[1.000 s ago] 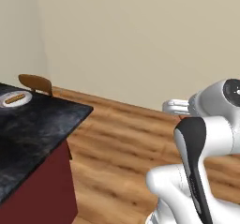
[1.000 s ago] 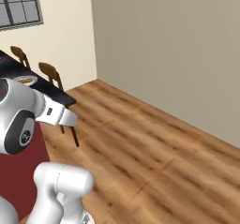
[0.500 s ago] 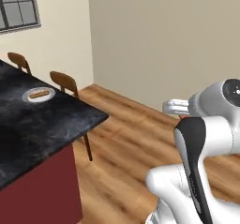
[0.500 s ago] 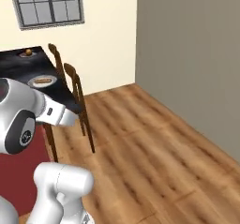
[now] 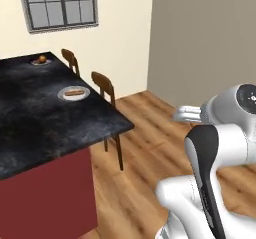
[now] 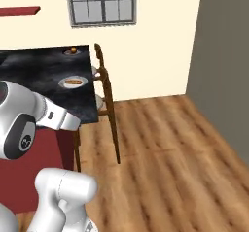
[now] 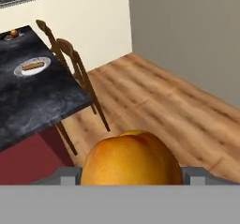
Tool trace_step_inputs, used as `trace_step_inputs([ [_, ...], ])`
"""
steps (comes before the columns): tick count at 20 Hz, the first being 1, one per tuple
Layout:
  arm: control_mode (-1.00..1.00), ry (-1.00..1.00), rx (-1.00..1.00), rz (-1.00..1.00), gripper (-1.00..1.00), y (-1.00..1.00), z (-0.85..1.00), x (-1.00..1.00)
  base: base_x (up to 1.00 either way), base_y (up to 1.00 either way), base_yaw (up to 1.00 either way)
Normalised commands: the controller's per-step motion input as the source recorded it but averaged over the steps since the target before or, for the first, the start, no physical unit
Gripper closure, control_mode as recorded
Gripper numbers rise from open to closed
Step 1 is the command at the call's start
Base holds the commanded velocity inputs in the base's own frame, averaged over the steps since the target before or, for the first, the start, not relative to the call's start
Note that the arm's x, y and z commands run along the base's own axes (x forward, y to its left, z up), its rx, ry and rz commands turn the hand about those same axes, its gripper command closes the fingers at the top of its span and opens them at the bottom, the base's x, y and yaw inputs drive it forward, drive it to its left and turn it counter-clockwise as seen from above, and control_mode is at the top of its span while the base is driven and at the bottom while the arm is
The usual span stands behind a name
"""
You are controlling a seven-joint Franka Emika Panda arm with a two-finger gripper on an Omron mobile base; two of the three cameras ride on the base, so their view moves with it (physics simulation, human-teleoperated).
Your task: Pick up the orange and peach from the fridge and place one fruit on each plate on the dining counter.
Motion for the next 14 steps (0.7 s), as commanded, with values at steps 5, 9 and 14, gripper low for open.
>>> trace_step_inputs([
  [5,1.0,0.0,0.0,0.0,1.0,0.0,0.0,0.0,0.59,-0.47,0.5],
  [9,1.0,0.0,0.0,0.0,1.0,0.0,0.0,0.0,0.7,-0.4,0.48],
  [14,1.0,0.0,0.0,0.0,1.0,0.0,0.0,0.0,0.56,-0.29,0.42],
])
